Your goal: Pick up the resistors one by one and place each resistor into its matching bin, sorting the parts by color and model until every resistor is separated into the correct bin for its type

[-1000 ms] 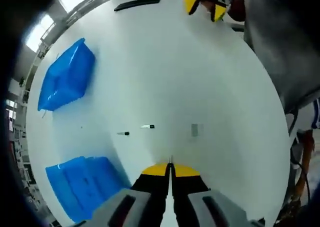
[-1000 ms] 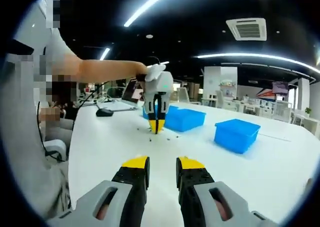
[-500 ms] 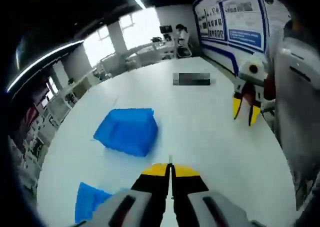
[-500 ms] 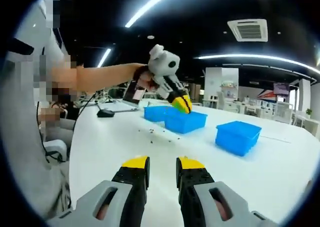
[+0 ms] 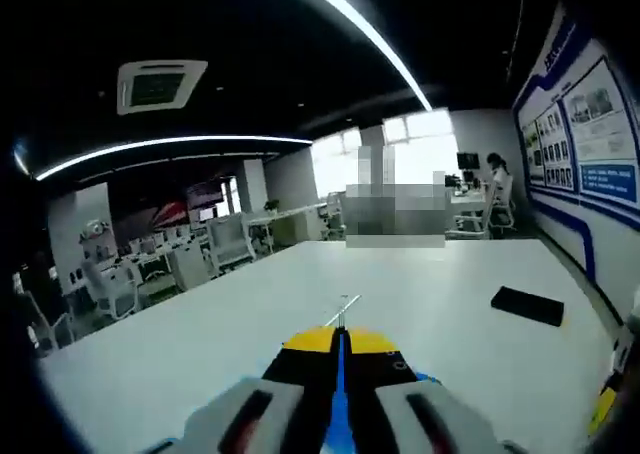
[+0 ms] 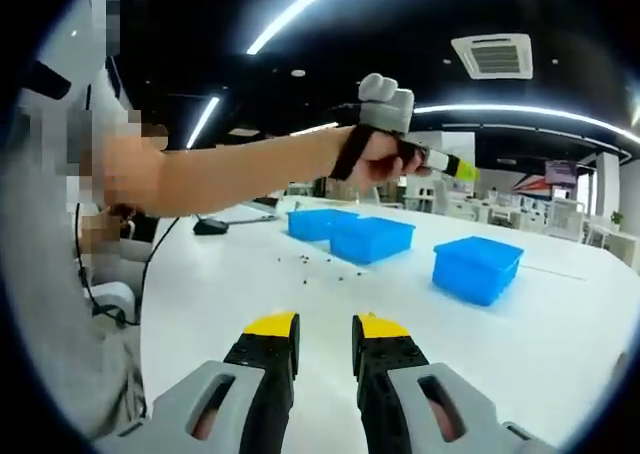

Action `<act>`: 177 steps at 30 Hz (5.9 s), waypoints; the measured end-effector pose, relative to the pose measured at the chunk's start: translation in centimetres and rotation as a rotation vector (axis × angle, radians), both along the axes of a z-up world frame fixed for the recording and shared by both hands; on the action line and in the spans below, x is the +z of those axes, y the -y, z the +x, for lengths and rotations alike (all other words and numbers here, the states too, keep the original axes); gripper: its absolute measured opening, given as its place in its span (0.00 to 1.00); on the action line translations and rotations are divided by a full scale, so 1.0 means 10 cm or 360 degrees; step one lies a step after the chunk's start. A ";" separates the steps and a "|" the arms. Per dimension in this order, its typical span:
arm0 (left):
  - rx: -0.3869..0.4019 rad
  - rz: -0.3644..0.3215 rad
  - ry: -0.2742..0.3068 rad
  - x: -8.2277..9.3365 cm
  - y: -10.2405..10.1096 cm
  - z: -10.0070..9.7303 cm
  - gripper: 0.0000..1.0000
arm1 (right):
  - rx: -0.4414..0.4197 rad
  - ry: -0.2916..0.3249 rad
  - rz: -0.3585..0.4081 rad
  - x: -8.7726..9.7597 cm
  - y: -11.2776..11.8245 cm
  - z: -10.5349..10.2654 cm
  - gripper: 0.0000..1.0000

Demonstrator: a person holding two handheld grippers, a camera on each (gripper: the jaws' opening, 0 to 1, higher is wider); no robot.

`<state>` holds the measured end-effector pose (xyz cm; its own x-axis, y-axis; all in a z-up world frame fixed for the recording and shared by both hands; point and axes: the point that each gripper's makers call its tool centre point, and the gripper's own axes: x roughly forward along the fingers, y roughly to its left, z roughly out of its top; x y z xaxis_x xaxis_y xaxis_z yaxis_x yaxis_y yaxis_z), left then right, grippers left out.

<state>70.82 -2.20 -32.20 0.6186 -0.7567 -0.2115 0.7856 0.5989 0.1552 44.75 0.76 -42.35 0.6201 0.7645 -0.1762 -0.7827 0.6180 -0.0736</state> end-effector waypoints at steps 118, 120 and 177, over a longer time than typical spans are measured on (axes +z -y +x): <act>-0.1108 0.1506 -0.0567 -1.61 -2.62 -1.83 0.13 | -0.0107 -0.0028 -0.0168 0.04 -0.23 -0.11 0.23; -0.1120 0.1539 -0.0577 -1.62 -2.61 -1.82 0.13 | -0.0106 -0.0027 -0.0193 0.00 -0.24 -0.12 0.23; 0.0065 -0.0300 -0.0256 -0.58 -0.06 -0.06 0.05 | -0.0241 0.0007 -0.0063 -0.05 0.49 0.12 0.22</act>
